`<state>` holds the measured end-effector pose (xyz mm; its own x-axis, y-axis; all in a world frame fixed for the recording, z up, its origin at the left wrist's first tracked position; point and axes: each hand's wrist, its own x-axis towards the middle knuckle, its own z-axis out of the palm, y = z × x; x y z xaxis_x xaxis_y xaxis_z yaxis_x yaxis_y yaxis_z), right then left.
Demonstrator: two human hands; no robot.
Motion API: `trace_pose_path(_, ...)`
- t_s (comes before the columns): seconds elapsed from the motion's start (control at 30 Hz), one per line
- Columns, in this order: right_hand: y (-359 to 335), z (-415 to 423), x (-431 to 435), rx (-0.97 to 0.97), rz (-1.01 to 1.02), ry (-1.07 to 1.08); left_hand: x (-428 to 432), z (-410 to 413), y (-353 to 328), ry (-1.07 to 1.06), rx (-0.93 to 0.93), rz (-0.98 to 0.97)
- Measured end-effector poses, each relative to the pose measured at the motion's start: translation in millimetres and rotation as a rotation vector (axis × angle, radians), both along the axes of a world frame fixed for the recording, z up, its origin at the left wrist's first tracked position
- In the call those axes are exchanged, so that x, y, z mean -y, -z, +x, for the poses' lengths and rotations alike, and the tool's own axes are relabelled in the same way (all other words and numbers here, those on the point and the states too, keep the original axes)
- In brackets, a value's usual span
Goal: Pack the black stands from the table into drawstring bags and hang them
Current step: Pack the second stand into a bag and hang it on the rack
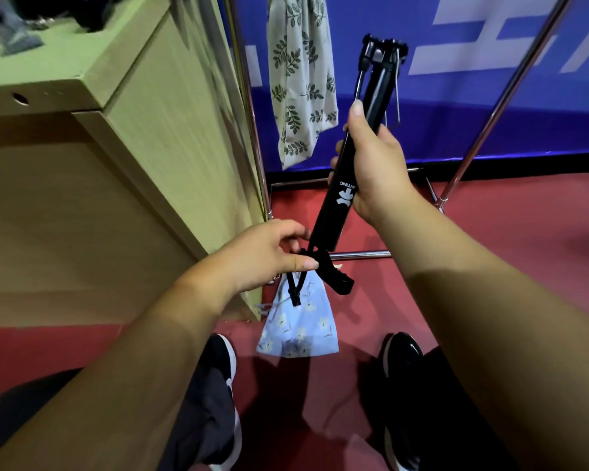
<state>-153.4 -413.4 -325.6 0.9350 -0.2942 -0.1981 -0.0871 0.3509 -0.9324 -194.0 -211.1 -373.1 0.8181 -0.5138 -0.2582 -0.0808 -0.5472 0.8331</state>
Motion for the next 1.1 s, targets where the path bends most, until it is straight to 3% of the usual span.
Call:
trace_pose_path(0.1,-2.2,-1.8,-2.2,0.0,0.026,-0.069,-6.4,2.1,0.9,0.133,0.071,0.122)
trace_pose_path(0.27,0.0,-3.7,-7.5,0.014,0.032,-0.119,-5.5,-7.5,7.3,0.152,-0.18,-0.069)
trace_pose_path(0.5,3.2,-0.3,-5.0,-0.021,-0.05,0.009,-2.6,-4.9,13.5,0.093,-0.151,-0.134)
trace_pose_path(0.63,2.9,3.1,-3.0,-0.232,-0.432,-0.002,-2.9,-1.4,20.0,0.028,-0.12,-0.029)
trace_pose_path(0.73,1.2,-8.2,-0.8,-0.411,-0.785,-0.232,-3.3,2.8,24.2,-0.038,0.059,0.204)
trace_pose_path(0.83,8.0,-23.5,-0.6,-0.541,-0.922,-0.567,-2.0,4.6,32.6,-0.006,0.215,0.444)
trace_pose_path(0.93,6.4,-29.5,2.8,-0.464,-1.095,-0.663,0.0,4.5,44.0,0.055,0.306,0.589)
trace_pose_path(1.03,8.7,-27.1,7.8,-0.14,-1.274,-0.521,4.7,2.9,46.5,0.123,0.344,0.641)
trace_pose_path(1.1,16.6,-30.7,9.3,-0.055,-1.433,-0.631,10.0,1.9,45.5,0.17,0.407,0.653)
